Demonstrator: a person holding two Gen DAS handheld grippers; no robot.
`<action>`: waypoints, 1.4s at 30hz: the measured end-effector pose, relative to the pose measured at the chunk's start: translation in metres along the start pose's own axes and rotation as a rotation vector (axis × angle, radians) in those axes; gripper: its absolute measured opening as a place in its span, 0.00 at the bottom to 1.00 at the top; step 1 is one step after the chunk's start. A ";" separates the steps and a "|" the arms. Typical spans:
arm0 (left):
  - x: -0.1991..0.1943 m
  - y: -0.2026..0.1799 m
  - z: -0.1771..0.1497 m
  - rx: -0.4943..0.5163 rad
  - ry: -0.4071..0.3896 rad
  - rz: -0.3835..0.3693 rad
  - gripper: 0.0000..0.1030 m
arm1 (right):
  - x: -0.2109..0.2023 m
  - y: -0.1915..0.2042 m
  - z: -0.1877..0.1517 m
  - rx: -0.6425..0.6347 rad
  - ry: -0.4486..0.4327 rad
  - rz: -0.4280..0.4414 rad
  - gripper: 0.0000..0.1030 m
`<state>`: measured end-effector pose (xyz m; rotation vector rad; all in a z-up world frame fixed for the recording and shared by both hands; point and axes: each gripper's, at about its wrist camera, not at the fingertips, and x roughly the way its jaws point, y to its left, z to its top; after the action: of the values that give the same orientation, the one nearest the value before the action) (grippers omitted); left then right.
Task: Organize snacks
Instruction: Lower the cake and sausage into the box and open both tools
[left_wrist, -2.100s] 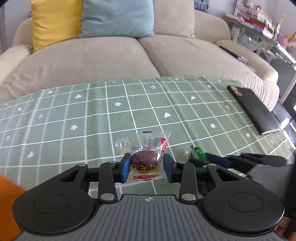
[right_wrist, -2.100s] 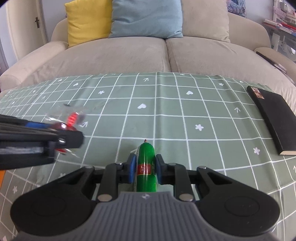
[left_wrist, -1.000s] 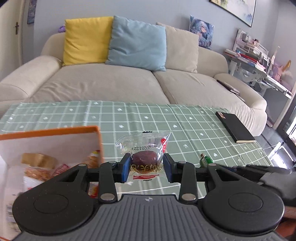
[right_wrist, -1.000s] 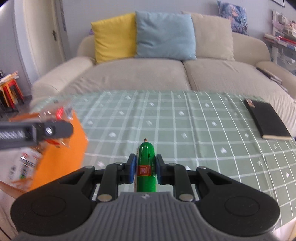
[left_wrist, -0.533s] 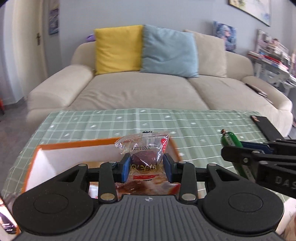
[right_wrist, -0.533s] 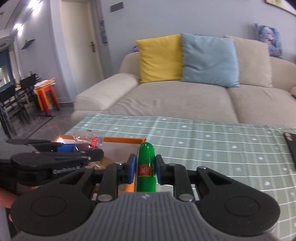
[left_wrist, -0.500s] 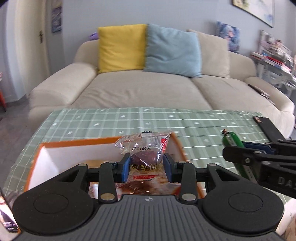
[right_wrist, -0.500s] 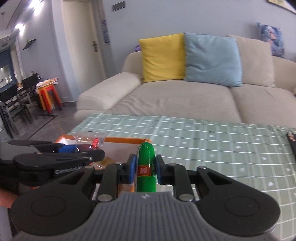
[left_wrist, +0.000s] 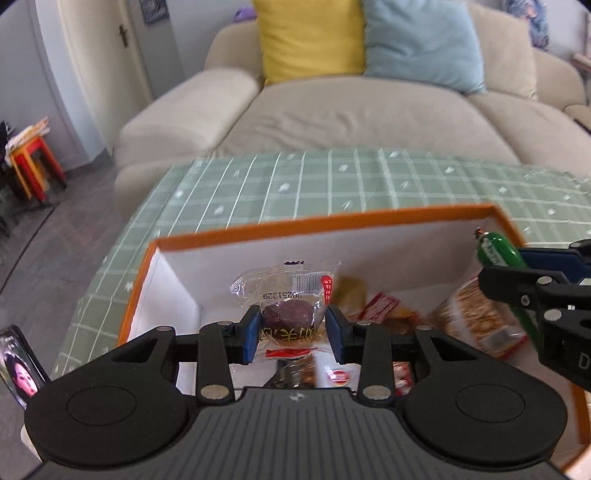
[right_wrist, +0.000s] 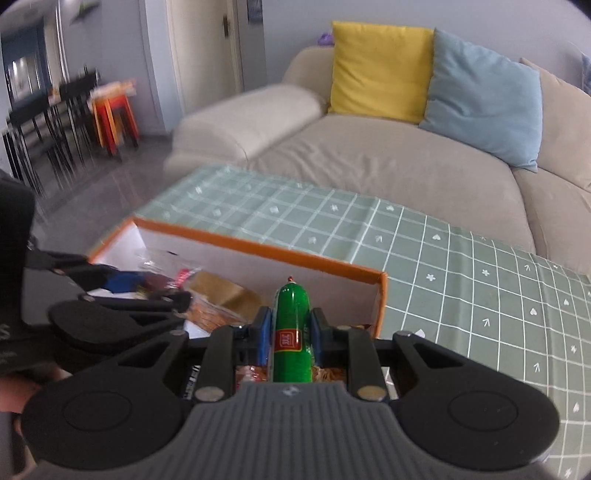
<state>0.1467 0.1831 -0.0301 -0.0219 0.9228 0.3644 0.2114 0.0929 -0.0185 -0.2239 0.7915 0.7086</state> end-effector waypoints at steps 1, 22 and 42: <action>0.005 0.002 0.000 0.003 0.021 0.004 0.41 | 0.007 0.001 0.001 -0.006 0.014 -0.009 0.19; 0.047 0.015 -0.001 0.019 0.216 0.099 0.49 | 0.065 0.021 -0.002 -0.112 0.147 -0.076 0.20; -0.037 -0.025 0.010 0.108 -0.033 0.101 0.74 | -0.032 0.009 0.000 -0.107 -0.069 -0.164 0.50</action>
<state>0.1423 0.1509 0.0014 0.1297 0.9116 0.4068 0.1902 0.0835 0.0047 -0.3558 0.6622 0.6010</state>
